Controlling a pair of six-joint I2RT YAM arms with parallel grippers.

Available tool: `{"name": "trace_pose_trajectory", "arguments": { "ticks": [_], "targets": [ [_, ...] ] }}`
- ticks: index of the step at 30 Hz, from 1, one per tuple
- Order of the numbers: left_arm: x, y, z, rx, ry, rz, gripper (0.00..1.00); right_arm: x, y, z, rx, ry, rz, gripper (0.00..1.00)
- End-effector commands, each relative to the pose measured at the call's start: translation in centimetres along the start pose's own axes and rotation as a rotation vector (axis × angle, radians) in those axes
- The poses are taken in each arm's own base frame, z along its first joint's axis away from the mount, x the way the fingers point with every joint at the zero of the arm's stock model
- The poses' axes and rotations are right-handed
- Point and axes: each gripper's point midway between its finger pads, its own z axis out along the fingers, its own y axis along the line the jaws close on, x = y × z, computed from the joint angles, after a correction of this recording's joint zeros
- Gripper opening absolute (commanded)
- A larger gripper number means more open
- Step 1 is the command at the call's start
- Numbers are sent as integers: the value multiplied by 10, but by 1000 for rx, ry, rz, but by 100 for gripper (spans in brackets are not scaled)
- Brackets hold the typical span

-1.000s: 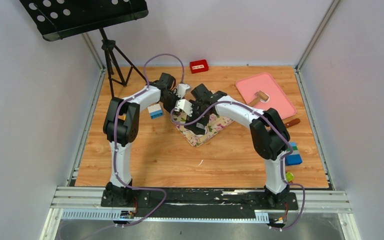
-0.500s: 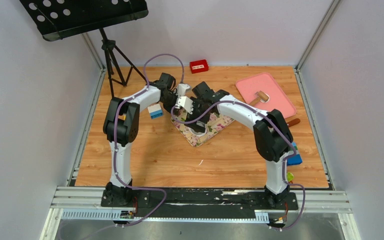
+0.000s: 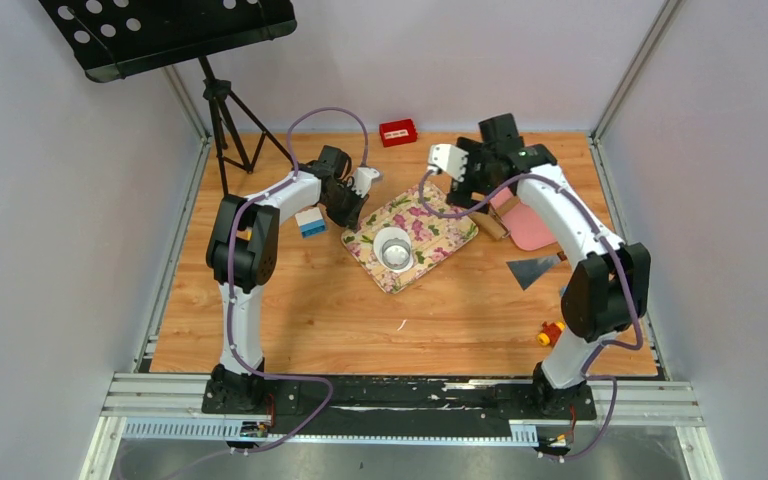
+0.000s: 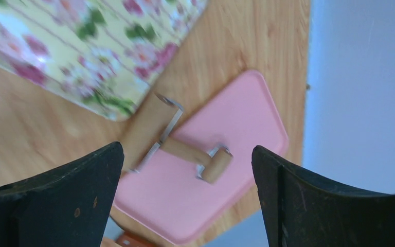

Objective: Roll out the dumpling wrappers from the dough
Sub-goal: Move the rolling pin to the center of the board.

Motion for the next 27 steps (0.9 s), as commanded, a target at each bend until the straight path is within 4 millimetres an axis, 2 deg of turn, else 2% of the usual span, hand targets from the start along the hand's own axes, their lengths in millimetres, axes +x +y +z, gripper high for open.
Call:
{"name": "trace_pose_trajectory", "arguments": {
  "ticks": [1,3,6,14,22,27],
  "targets": [
    [45,-13,16,46,146,-59,0,71,-30,5,-84,134,-302,95],
    [45,-14,16,47,148,-58,0,98,-40,14,-108,180,-371,96],
    [45,-14,17,48,151,-60,0,124,-46,29,-159,202,-433,96],
    [46,-14,18,52,158,-61,0,160,-47,70,-255,224,-517,94],
    [47,-14,19,54,164,-65,0,177,-28,99,-332,198,-522,89],
    [46,-12,19,50,167,-64,0,181,-27,107,-341,198,-515,80]
  ]
}}
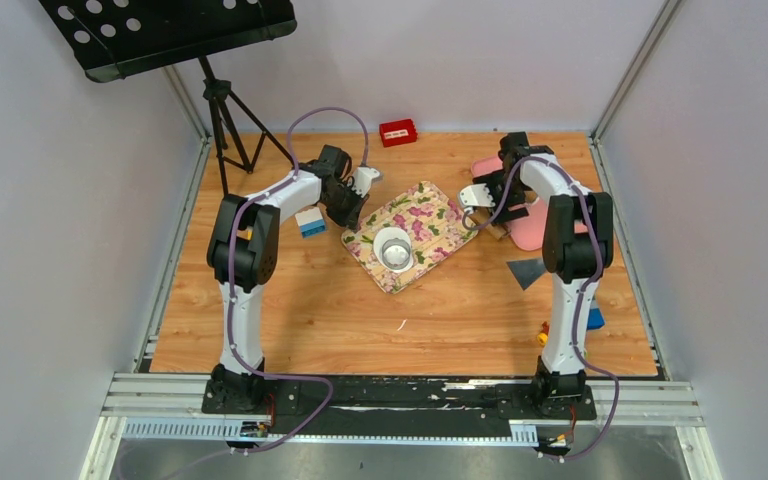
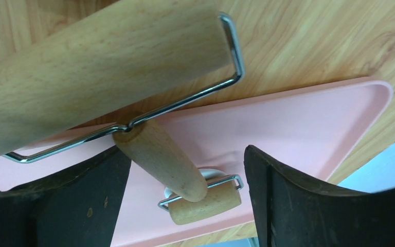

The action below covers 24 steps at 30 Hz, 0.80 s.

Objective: Roll out the dumpling wrappers from the dough
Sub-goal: Move the rolling pin to the center of the board.

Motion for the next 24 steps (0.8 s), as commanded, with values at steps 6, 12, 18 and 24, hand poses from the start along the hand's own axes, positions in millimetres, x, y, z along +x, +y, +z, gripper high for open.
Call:
{"name": "trace_pose_trajectory", "arguments": {
  "ticks": [6,12,18,24],
  "targets": [
    [45,-11,20,40,161,-61,0,1,-12,-3,20,-15,-61,27],
    [46,-9,20,33,166,-56,0,-10,-24,-37,88,-38,-74,0],
    [46,-8,20,28,168,-58,0,-40,-8,-127,169,-70,-103,0],
    [46,-8,20,27,169,-57,0,-79,95,-131,98,-154,-64,0]
  ]
}}
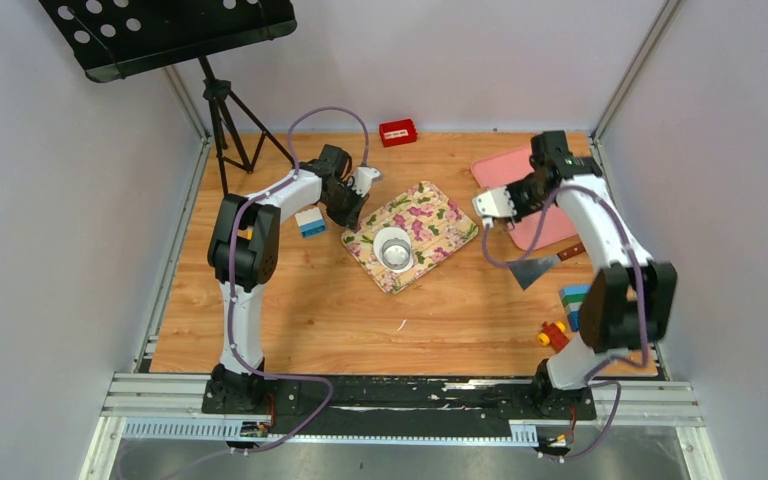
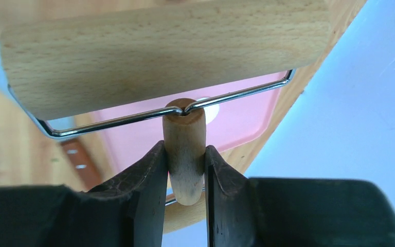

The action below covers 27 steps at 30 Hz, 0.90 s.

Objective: Roll out the dumpling wrappers from the dough
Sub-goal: Move the rolling pin to the center of the board.

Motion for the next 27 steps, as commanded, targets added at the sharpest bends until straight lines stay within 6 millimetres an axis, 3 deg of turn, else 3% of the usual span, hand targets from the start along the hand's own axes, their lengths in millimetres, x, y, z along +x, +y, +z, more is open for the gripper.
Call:
{"name": "trace_pose_trajectory", "arguments": {
  "ticks": [1,4,12,14,17,20,23,25,27],
  "targets": [
    [46,-8,20,25,161,-54,0,-51,86,-9,-75,-133,23,0],
    [46,-8,20,24,160,-54,0,-71,123,-4,-50,-170,49,0],
    [49,-7,19,16,168,-52,0,-93,168,3,-47,-209,86,2],
    [50,-7,19,13,170,-50,0,-96,179,8,-78,-204,86,15],
    [50,-6,18,10,170,-51,0,-97,190,12,-115,-189,86,53],
    [50,-7,18,10,170,-49,0,-100,187,5,-126,-190,84,75],
    [50,-7,18,10,169,-50,0,-104,171,-12,-115,-205,83,85],
    [50,-7,18,10,168,-50,0,-116,138,-35,-63,-263,91,86],
    [50,-7,18,9,169,-49,0,-143,103,-53,-2,-376,123,87]
  ]
}}
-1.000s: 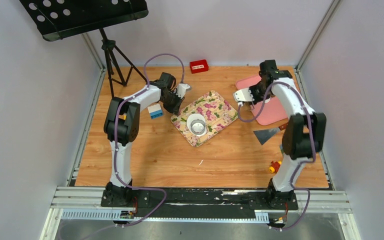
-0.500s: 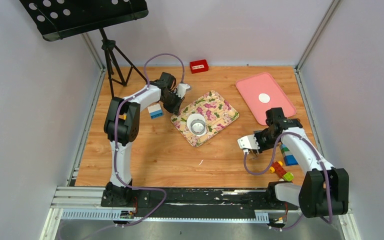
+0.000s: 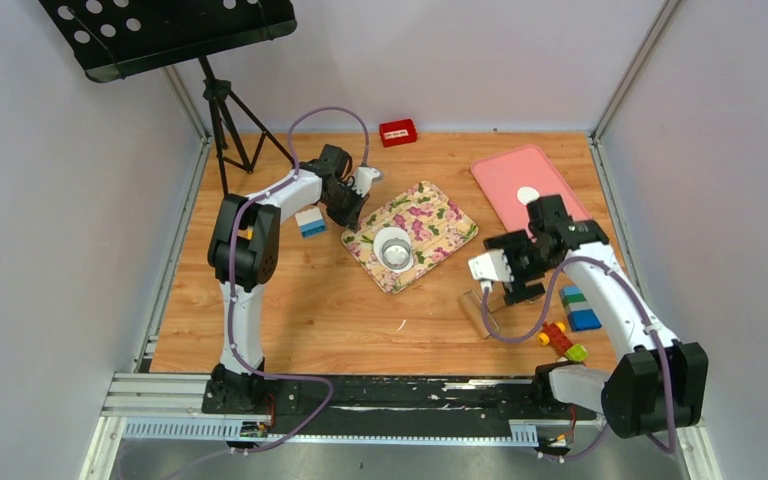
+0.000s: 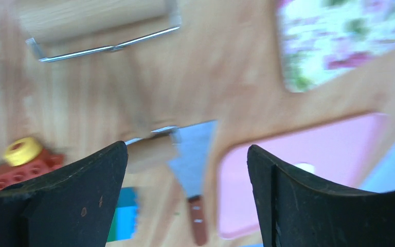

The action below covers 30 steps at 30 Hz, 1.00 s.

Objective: Roll out the dumpling wrappers from the dough
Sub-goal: Move the rolling pin to the center of the board, then press the dumpling wrapper on the work surface.

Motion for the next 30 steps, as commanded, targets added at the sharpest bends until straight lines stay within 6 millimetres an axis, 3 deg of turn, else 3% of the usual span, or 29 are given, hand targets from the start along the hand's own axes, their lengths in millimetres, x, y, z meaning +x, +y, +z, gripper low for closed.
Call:
{"name": "trace_pose_trajectory", "arguments": {
  "ticks": [1,4,7,11,12,14,24,30],
  "targets": [
    [50,-7,18,12,167,-49,0,-70,-71,-44,145,-235,7,87],
    [50,-8,19,18,166,-52,0,-111,-114,-32,201,-298,-6,87],
    [50,-8,19,20,166,-53,0,-149,-142,3,214,-342,-92,87],
    [51,-9,19,23,168,-54,0,-168,-183,55,151,-354,32,88],
    [51,-9,19,24,167,-54,0,-172,-199,59,161,-352,76,88],
    [52,-10,19,28,169,-55,0,-173,-213,72,145,-347,156,87],
    [51,-11,20,32,168,-57,0,-187,-183,103,12,-400,110,90],
    [51,-10,20,28,166,-62,0,-187,-179,118,-33,-404,192,89]
  ]
}}
